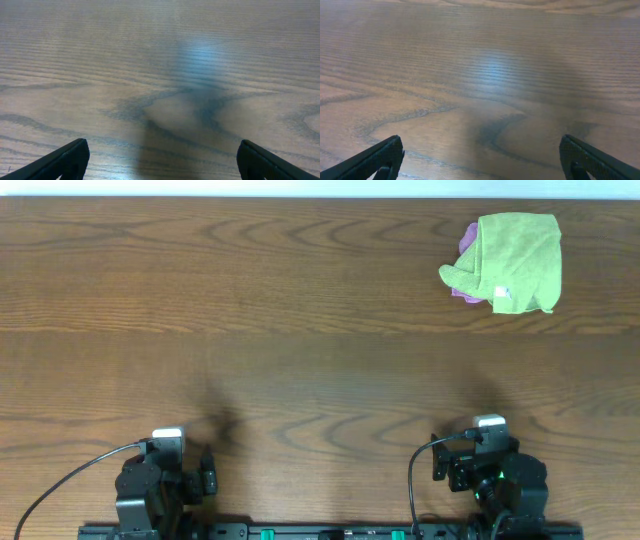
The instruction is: Fold the cloth
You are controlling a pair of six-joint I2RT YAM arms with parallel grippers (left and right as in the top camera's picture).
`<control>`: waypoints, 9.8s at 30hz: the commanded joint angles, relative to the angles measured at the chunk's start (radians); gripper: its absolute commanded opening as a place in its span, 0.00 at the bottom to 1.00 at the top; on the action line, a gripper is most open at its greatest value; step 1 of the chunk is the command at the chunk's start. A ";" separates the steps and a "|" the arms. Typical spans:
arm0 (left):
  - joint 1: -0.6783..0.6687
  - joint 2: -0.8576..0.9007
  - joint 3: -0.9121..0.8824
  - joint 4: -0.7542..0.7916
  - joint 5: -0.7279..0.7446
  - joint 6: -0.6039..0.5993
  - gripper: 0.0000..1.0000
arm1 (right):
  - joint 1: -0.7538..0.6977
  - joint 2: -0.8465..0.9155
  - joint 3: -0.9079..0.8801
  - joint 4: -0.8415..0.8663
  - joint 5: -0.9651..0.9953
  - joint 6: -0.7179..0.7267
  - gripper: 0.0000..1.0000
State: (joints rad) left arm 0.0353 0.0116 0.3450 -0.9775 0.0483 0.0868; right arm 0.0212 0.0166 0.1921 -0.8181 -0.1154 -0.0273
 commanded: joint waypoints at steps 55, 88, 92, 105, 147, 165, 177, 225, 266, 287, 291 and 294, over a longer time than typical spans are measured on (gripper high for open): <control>-0.005 -0.008 -0.024 -0.034 -0.011 0.022 0.95 | -0.009 -0.005 0.001 0.022 -0.042 0.082 0.99; -0.005 -0.008 -0.024 -0.034 -0.011 0.022 0.95 | -0.008 1.098 0.898 -0.048 0.092 0.206 0.99; -0.005 -0.008 -0.024 -0.034 -0.011 0.022 0.95 | -0.009 1.168 0.964 -0.050 0.148 0.206 0.99; -0.005 -0.008 -0.024 -0.034 -0.011 0.022 0.95 | -0.082 1.438 1.076 0.168 0.159 0.201 0.99; -0.005 -0.008 -0.024 -0.034 -0.011 0.022 0.95 | -0.111 1.863 1.124 0.767 0.250 0.162 0.02; -0.005 -0.008 -0.024 -0.034 -0.011 0.022 0.95 | 0.099 1.364 1.124 0.159 0.185 0.073 0.02; -0.005 -0.008 -0.024 -0.034 -0.011 0.022 0.95 | 0.525 1.298 1.124 0.050 0.014 0.224 0.02; -0.005 -0.008 -0.024 -0.034 -0.011 0.022 0.95 | 0.154 1.701 1.125 0.224 -0.016 0.254 0.89; -0.005 -0.008 -0.024 -0.034 -0.011 0.022 0.95 | 0.076 2.031 1.126 0.489 -0.005 0.186 0.61; -0.005 -0.008 -0.024 -0.034 -0.011 0.022 0.96 | 0.077 2.055 1.126 0.483 -0.005 0.187 0.44; -0.005 -0.008 -0.024 -0.034 -0.011 0.022 0.95 | 0.077 2.055 1.126 0.482 -0.005 0.187 0.25; -0.005 -0.008 -0.024 -0.034 -0.011 0.022 0.95 | 0.077 2.052 1.135 0.460 -0.005 0.186 0.01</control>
State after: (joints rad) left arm 0.0353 0.0101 0.3450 -0.9775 0.0483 0.0868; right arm 0.1097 2.0636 1.3098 -0.3439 -0.1234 0.1623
